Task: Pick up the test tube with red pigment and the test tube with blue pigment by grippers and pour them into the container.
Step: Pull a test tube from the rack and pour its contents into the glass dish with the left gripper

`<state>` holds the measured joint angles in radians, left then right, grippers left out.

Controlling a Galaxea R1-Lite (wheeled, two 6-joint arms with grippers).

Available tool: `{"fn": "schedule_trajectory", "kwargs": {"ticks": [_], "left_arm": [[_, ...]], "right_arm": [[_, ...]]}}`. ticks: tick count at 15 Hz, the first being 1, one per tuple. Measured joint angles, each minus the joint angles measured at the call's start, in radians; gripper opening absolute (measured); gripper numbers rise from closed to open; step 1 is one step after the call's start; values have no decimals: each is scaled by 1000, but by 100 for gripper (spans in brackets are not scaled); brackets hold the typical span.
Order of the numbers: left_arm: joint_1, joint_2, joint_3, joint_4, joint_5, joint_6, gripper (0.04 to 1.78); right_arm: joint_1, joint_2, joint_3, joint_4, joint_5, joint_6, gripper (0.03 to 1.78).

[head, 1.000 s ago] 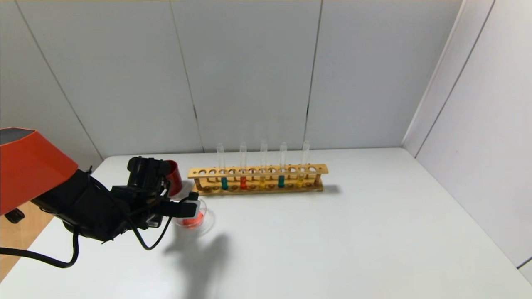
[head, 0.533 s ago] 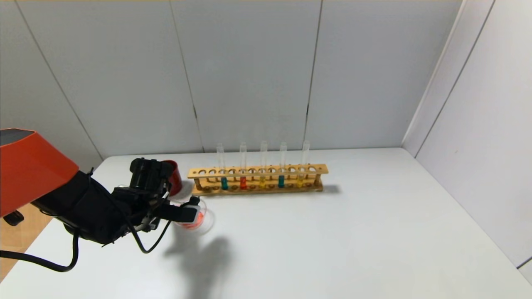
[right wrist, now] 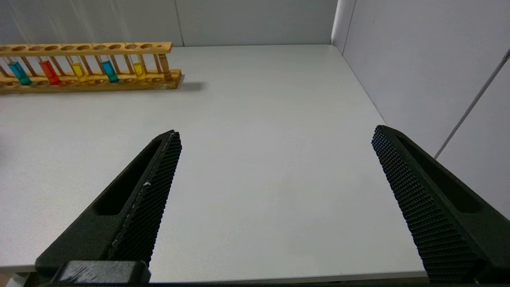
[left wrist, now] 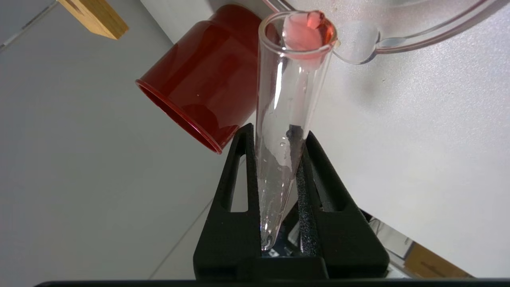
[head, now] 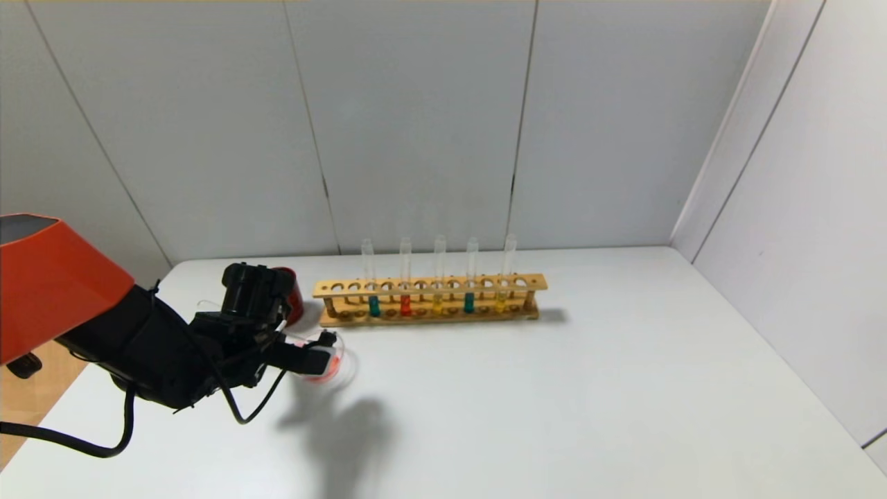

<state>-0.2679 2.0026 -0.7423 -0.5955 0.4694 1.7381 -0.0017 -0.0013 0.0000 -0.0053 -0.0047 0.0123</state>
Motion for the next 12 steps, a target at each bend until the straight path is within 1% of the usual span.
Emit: {"fn": "schedule_trajectory", "kwargs": {"ticks": [7,10,12], "left_arm": [[-10,-3,-6,1,36,50,31],[-22,-3,-7,1,74,79,31],[-32,-2,-13,5,84,89,31]], "right_arm": [[0,0,0,0,0,0,175],[0,0,0,0,0,0,175],[0,0,0,0,0,0,175]]}}
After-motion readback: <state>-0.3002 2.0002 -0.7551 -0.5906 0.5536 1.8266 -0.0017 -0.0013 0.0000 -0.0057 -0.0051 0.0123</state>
